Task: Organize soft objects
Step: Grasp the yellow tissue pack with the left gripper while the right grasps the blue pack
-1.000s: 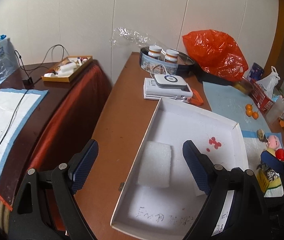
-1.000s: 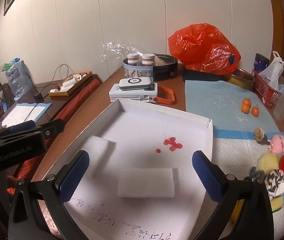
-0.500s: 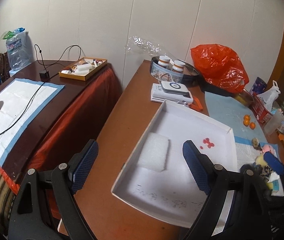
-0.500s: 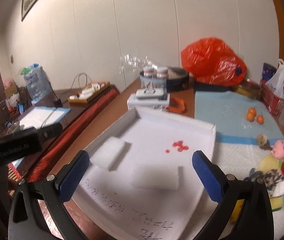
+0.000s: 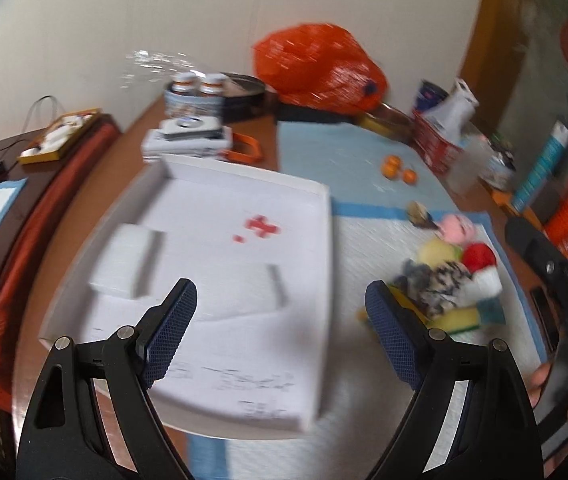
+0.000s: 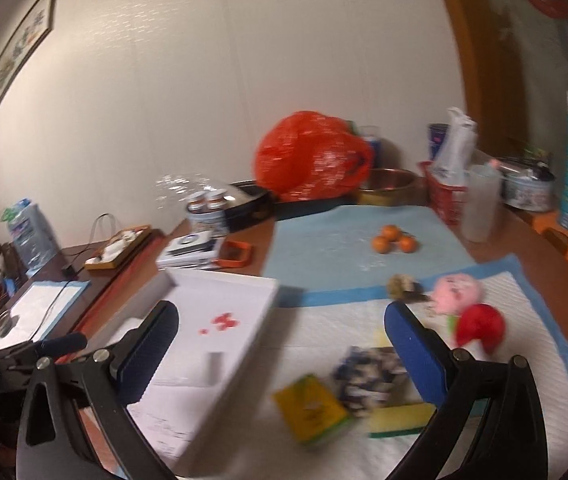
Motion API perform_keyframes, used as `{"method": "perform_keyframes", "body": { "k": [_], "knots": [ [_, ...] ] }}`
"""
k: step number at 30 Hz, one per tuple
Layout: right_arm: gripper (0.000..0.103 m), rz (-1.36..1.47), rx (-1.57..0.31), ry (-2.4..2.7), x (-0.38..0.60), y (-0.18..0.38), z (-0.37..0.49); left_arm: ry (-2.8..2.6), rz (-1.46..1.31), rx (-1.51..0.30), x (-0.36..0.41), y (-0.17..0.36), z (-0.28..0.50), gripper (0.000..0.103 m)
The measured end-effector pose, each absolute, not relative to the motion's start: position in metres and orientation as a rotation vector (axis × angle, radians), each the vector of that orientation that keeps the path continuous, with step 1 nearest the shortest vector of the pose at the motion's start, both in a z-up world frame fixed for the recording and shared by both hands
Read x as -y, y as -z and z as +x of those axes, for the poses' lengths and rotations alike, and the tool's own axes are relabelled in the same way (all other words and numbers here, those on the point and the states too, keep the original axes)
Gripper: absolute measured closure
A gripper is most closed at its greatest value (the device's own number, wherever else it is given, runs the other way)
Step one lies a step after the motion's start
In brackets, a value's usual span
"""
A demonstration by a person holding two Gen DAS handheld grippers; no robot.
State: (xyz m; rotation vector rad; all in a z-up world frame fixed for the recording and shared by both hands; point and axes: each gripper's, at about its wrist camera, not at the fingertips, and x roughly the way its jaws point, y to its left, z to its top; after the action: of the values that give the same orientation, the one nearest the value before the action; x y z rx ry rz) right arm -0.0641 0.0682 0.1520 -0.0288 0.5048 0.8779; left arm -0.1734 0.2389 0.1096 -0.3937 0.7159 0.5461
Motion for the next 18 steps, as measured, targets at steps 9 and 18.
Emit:
{"method": "perform_keyframes", "body": {
  "k": [9,18],
  "knots": [
    [0.0,-0.021,-0.571,-0.664,0.029,-0.117,0.013,-0.463,-0.398,-0.899,-0.18,-0.06,-0.101,0.016],
    [0.0,-0.244,-0.705,-0.816,0.063,-0.064,0.054,-0.513,-0.543,-0.944,-0.17,-0.032,-0.066,0.016]
  ]
}}
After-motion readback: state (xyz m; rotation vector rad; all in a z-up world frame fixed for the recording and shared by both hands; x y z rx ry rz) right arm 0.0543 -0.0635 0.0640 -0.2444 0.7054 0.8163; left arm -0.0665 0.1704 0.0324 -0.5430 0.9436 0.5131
